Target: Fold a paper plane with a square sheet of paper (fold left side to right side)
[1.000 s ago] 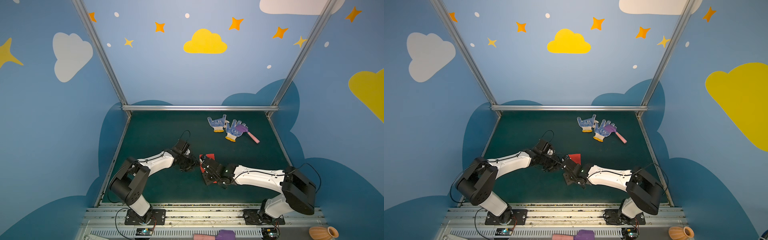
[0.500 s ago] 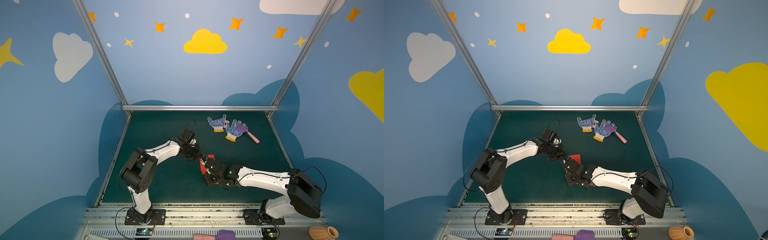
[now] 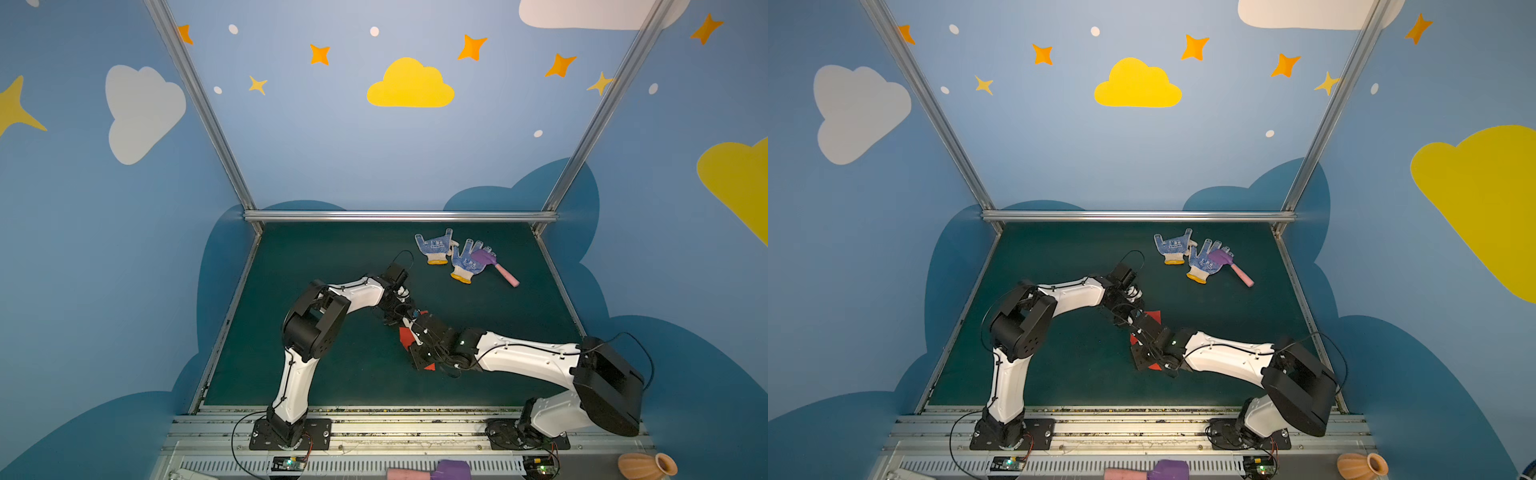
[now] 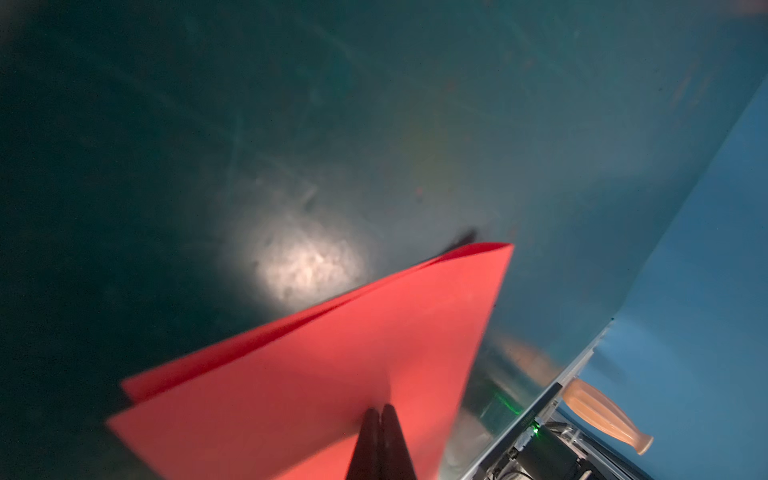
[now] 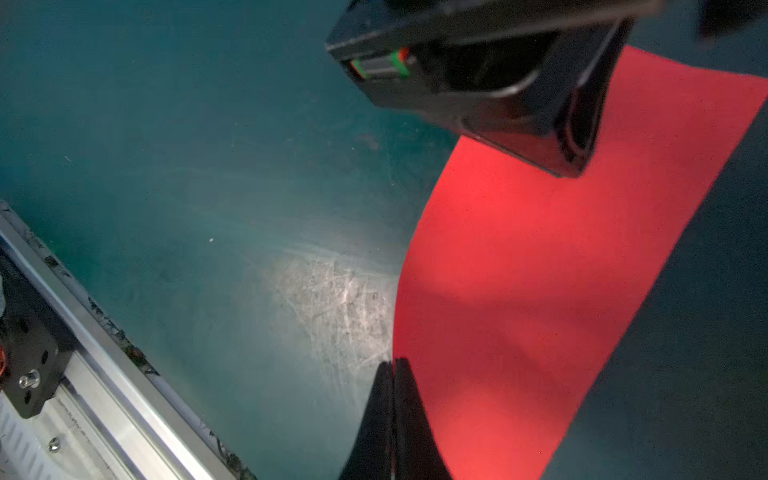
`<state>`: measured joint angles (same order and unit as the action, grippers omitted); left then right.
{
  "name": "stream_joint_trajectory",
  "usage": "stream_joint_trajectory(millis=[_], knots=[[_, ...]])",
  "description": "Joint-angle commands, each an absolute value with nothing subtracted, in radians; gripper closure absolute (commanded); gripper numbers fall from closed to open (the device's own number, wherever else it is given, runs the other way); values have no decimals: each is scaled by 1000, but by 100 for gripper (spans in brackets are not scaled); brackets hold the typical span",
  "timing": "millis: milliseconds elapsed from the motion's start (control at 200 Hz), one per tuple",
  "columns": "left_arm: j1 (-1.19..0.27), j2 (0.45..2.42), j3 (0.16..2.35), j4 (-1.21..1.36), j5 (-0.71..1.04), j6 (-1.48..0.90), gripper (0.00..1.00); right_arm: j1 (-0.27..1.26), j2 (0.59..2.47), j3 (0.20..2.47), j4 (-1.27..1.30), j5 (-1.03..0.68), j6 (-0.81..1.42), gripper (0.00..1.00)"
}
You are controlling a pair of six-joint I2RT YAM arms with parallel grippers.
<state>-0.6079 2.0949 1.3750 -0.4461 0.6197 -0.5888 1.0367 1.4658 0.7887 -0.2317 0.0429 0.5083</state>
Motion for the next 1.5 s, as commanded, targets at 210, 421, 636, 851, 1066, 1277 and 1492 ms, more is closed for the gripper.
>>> stream_joint_trajectory(millis=[210, 421, 636, 851, 1066, 1277, 1492], knots=[[-605, 2121, 1342, -481, 586, -534, 96, 954, 1474, 758, -218, -3, 479, 100], [-606, 2127, 1335, -480, 586, -529, 96, 910, 1508, 772, -212, -25, 452, 100], [-606, 2129, 1326, -477, 589, -526, 96, 876, 1548, 793, -204, -45, 430, 100], [-605, 2130, 1315, -468, 595, -525, 96, 851, 1577, 812, -200, -57, 414, 100], [-605, 2128, 1305, -462, 600, -526, 97, 832, 1595, 825, -197, -64, 402, 100], [-606, 2126, 1294, -454, 602, -531, 96, 817, 1611, 832, -194, -78, 391, 100], [-607, 2127, 1290, -454, 604, -531, 97, 814, 1623, 826, -186, -83, 392, 100]])
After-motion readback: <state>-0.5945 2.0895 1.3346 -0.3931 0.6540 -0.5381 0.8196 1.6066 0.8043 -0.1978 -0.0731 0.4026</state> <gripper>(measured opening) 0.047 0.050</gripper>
